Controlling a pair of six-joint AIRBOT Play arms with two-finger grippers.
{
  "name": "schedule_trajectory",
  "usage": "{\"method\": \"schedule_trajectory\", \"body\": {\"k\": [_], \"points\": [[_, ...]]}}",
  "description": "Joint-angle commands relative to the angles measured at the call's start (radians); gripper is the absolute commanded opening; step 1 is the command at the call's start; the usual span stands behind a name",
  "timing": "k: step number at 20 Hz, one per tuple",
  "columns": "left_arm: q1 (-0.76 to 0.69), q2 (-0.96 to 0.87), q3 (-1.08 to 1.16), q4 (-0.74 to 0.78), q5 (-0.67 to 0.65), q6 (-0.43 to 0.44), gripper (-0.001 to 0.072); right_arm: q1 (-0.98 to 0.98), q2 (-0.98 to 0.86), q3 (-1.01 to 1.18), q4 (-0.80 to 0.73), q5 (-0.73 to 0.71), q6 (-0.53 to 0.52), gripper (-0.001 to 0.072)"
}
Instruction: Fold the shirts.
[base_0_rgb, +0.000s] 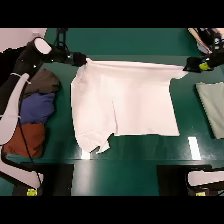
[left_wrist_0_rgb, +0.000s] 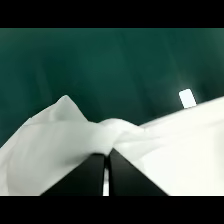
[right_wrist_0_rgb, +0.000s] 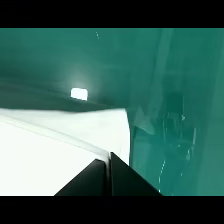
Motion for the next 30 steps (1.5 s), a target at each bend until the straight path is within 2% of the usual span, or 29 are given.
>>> {"method": "schedule_trajectory", "body": {"k": [1,2,3,4,5,6,8,10,12,17,22,25,30], "points": [[0.000,-0.071,-0.003,-0.023,0.030,0.018,0.0222,0.020,-0.063,-0.007,0.002,-0.046,0.002,0.0018],[0.000,-0.071,0.002,-0.023,0.024,0.011,0.0414,0.020,-0.062,-0.007,0.002,-0.052,0.002,0.0018],[0.004,-0.071,0.012,-0.018,0.004,0.006,0.0430,0.020,-0.062,-0.003,0.003,-0.058,0.002,0.0021],[0.013,-0.071,0.029,-0.018,-0.036,-0.002,0.0432,0.020,-0.062,0.007,0.002,-0.051,0.002,0.0110],[0.028,-0.070,0.056,-0.018,-0.094,-0.019,0.0432,0.018,-0.061,0.025,0.002,-0.029,0.002,0.0351],[0.051,-0.069,0.095,-0.018,-0.190,-0.030,0.0432,0.010,-0.062,0.051,0.002,0.015,0.002,0.0420],[0.117,-0.042,0.140,-0.018,-0.367,-0.038,0.0432,-0.007,-0.042,0.084,0.001,0.111,-0.002,0.0420],[0.180,0.014,0.111,-0.017,-0.484,-0.045,0.0432,-0.035,0.026,0.031,0.002,0.143,-0.018,0.0420],[0.219,0.099,-0.007,-0.017,-0.534,-0.047,0.0431,-0.058,0.124,-0.082,0.002,0.138,-0.023,0.0420],[0.202,0.411,-0.546,0.006,-0.450,-0.072,0.0432,-0.087,0.348,-0.348,0.002,0.138,-0.037,0.0457],[0.202,0.650,-1.014,-0.068,-0.396,-0.089,0.0433,-0.088,0.475,-0.496,0.001,0.114,-0.037,0.0457],[0.202,0.724,-1.152,-0.143,-0.362,-0.087,0.0432,-0.087,0.510,-0.540,0.002,0.107,-0.037,0.0457],[0.202,0.737,-1.239,-0.217,-0.343,-0.041,0.0432,-0.087,0.513,-0.542,0.002,0.115,-0.037,0.0457]]}}
